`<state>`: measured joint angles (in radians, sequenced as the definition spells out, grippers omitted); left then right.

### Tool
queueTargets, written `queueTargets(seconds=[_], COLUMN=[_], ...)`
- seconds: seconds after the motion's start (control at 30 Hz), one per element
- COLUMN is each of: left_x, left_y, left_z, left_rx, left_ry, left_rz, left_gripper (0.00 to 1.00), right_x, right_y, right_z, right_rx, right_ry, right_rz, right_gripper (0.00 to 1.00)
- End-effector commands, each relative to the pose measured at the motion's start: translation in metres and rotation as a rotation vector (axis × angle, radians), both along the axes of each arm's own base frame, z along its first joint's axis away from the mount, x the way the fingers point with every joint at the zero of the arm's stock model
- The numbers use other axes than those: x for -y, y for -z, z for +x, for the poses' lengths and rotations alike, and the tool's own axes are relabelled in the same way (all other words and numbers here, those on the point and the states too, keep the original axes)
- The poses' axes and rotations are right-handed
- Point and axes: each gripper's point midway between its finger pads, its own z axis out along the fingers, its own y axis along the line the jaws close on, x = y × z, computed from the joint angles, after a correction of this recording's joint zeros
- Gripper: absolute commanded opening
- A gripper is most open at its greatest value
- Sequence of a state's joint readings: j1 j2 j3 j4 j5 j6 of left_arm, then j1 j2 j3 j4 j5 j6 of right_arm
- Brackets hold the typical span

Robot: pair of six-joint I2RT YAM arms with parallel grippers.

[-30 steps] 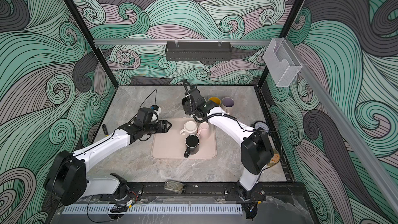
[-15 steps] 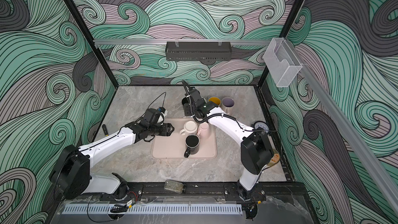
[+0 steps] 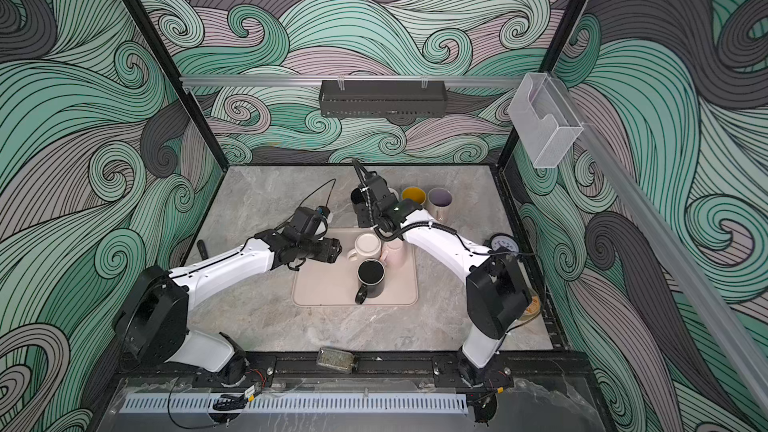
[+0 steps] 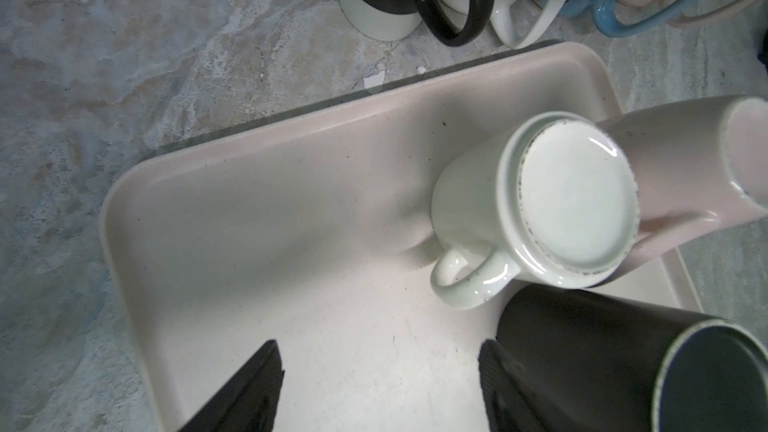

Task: Turn the mug right side up
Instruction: 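Open and raise the right gripper while the left moves toward the tray, then move the left gripper over the upside-down cream mug on the tray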

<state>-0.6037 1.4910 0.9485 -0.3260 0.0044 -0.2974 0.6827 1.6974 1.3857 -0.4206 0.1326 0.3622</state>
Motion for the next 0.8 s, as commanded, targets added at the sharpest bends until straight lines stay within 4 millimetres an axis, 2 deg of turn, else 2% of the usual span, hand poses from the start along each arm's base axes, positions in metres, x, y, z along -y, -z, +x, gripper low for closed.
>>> queueTargets(seconds=[0.0, 0.17, 0.53, 0.7, 0.77], left_x=[0.000, -0.009, 0.008, 0.033, 0.038], left_y=[0.000, 0.001, -0.005, -0.010, -0.009], left_z=[0.007, 0.009, -0.006, -0.017, -0.018], left_rx=[0.021, -0.005, 0.034, 0.038, 0.023], left_ry=[0.048, 0.003, 0.176, 0.294, 0.313], left_rz=[0.077, 0.134, 0.062, -0.063, -0.084], left_gripper=[0.79, 0.83, 0.80, 0.77, 0.70], right_x=[0.002, 0.004, 0.007, 0.006, 0.005], right_y=[-0.010, -0.011, -0.001, 0.001, 0.002], right_z=[-0.001, 0.001, 0.004, 0.003, 0.003], right_rx=[0.050, 0.062, 0.032, 0.018, 0.014], right_ry=[-0.006, -0.003, -0.023, -0.018, -0.021], right_rz=[-0.018, -0.031, -0.057, -0.041, -0.042], right_gripper=[0.37, 0.38, 0.38, 0.38, 0.38])
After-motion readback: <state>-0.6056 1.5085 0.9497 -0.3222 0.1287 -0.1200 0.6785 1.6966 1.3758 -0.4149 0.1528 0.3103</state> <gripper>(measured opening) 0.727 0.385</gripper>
